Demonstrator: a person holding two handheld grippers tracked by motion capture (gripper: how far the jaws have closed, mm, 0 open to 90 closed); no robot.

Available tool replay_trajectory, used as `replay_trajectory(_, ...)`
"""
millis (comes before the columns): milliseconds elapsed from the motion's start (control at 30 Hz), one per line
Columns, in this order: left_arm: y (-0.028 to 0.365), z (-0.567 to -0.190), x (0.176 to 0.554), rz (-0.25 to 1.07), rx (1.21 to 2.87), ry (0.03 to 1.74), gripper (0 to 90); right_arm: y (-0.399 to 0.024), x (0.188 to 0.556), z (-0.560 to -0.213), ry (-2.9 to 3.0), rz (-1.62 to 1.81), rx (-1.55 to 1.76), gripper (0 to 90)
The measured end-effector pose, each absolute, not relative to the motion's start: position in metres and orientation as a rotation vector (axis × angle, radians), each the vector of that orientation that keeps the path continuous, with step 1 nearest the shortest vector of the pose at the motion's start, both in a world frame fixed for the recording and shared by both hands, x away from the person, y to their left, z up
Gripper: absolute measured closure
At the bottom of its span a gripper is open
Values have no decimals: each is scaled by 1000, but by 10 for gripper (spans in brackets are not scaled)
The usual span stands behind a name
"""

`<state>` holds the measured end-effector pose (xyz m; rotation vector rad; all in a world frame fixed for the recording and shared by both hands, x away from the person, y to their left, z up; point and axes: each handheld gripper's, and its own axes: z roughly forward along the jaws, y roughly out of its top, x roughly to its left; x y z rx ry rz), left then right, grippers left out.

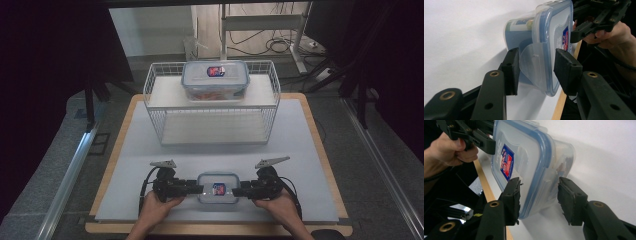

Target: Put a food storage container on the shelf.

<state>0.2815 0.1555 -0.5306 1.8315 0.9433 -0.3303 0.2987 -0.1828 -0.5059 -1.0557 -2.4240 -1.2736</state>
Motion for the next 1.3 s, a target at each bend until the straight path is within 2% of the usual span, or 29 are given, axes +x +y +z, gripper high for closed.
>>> replay_trajectory(433,154,-523,286,-308,1774,952,577,-190,304,-507,-2304,-1348,-1124,555)
replay_trajectory(600,159,-511,291,-311,1716,923,580,-197,307,-494,-2228,-1471,-1098,588)
replay_trajectory(900,164,-487,296,-248,1724,907,579,-191,313,-475,-2258,-1509,-1058,586)
replay_trajectory(1300,165,-433,310,-153,1728,873,574,-188,330,-428,-2270,-1583,-1026,585)
